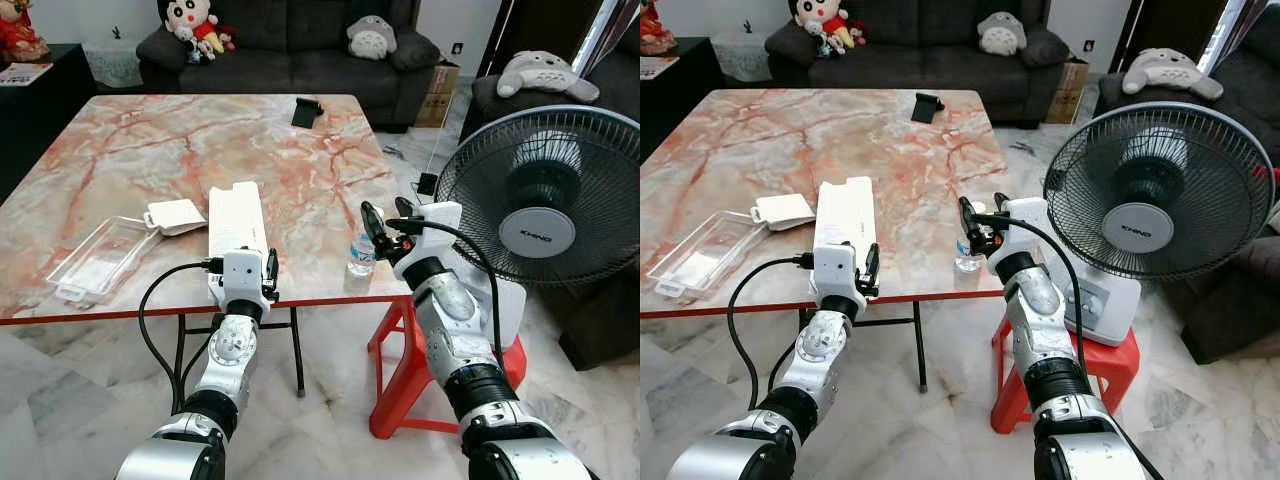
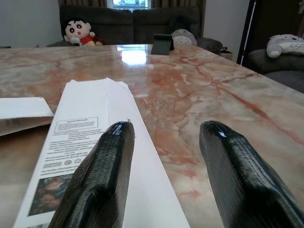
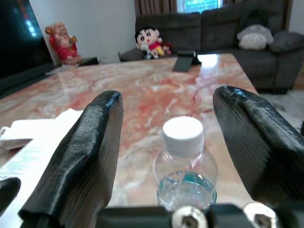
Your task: Picking trash to rubbish bin
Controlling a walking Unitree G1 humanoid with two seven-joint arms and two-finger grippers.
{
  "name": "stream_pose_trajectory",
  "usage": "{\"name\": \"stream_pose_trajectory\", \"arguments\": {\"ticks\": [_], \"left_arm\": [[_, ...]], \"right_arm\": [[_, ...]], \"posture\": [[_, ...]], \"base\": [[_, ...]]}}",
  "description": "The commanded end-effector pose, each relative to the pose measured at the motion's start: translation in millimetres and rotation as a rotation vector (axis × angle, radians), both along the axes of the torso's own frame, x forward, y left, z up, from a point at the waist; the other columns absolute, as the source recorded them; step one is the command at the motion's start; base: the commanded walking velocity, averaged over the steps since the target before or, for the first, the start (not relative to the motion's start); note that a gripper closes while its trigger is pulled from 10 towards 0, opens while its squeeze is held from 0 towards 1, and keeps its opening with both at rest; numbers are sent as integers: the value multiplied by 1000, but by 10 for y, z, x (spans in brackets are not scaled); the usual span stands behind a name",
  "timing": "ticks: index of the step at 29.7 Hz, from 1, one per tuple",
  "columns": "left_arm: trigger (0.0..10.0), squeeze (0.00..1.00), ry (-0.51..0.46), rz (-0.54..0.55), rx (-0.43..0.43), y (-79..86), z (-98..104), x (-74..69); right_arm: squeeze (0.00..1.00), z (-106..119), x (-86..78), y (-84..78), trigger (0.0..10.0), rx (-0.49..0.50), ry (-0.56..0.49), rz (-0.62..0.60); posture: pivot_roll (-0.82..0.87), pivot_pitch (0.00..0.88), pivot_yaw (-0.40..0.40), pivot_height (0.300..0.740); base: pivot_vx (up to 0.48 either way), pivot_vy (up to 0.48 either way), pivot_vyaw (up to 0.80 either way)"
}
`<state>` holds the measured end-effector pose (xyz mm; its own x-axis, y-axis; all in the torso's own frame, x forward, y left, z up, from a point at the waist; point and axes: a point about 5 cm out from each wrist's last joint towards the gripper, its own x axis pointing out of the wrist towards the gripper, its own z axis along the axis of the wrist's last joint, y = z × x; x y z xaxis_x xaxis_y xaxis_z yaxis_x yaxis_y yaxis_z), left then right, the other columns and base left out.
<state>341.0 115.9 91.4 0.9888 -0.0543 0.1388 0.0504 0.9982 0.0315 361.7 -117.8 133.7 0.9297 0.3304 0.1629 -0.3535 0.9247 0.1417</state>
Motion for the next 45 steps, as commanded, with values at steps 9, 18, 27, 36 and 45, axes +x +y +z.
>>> {"name": "stream_pose_trajectory", "arguments": {"ticks": [9,18,27,36,45], "left_arm": [[10000,0,11,-8,4,-13,-15,-6],[10000,0,10,-6,3,-12,-21,-13],[10000,0,7,0,1,11,-34,-32],[10000,0,3,-1,12,33,-52,-58],[10000,0,-9,-7,30,40,-63,-90]], "right_arm": [[0,77,85,0,10000,-23,-6,-13],[0,97,149,-19,10000,-34,11,-31],[0,72,191,-81,10000,-57,45,-74],[0,52,205,-90,10000,-63,66,-87],[0,59,231,-93,10000,-66,88,-95]], "posture": [[-62,23,-69,740],[-51,23,-76,740],[-37,33,-83,740],[-15,48,-87,740],[-1,59,-89,740]], "base": [[0,0,0],[0,0,0],[0,0,0],[0,0,0],[0,0,0]]}}
